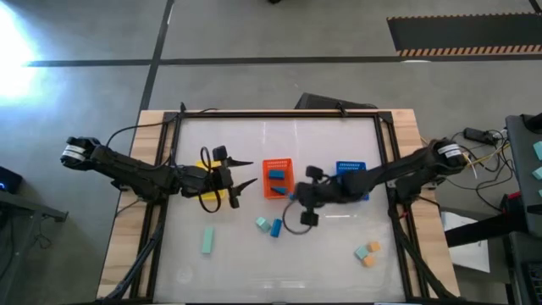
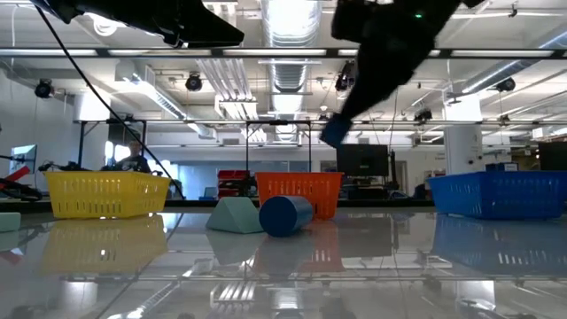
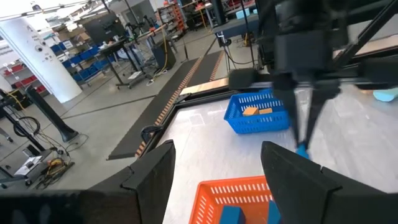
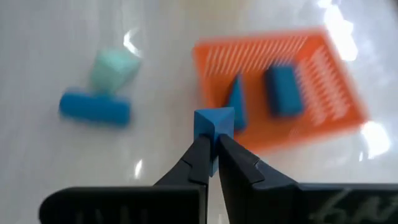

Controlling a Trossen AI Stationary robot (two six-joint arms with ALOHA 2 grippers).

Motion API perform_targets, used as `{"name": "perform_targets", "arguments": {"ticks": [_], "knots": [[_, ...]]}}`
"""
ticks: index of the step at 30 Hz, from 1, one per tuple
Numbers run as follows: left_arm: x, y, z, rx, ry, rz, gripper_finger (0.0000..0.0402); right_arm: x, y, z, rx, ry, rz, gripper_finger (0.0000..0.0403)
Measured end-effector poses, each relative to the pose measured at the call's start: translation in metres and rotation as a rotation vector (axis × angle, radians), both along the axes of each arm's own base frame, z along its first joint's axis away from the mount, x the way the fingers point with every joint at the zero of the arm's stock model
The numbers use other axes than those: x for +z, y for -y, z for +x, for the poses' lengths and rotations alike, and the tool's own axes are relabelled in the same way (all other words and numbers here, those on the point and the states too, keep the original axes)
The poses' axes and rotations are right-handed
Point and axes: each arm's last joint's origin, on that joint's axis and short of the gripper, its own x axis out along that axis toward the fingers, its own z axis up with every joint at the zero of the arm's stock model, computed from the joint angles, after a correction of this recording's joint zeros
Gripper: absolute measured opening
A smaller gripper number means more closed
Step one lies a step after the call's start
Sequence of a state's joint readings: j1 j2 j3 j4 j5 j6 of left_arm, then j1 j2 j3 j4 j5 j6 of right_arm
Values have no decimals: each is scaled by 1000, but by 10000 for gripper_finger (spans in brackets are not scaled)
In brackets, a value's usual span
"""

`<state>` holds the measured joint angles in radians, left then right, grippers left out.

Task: Sort & place blocks by color
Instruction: Put the blue block into the orange bin

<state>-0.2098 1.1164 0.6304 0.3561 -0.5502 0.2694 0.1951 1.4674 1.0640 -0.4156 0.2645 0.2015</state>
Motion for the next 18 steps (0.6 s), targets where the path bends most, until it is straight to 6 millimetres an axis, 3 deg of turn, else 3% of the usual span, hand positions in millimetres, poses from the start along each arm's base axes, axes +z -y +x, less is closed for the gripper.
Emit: {"name": "perform_targets", "arguments": {"ticks": [9,13,18], "knots": [[0,0,0,0,0,0,221,-14,56,40,-9,262,-144,12],[0,0,0,0,-1,0,221,-38,73,48,-47,220,-156,12],[-1,0,0,0,-9,2,221,-47,80,51,-75,200,-147,12]]}}
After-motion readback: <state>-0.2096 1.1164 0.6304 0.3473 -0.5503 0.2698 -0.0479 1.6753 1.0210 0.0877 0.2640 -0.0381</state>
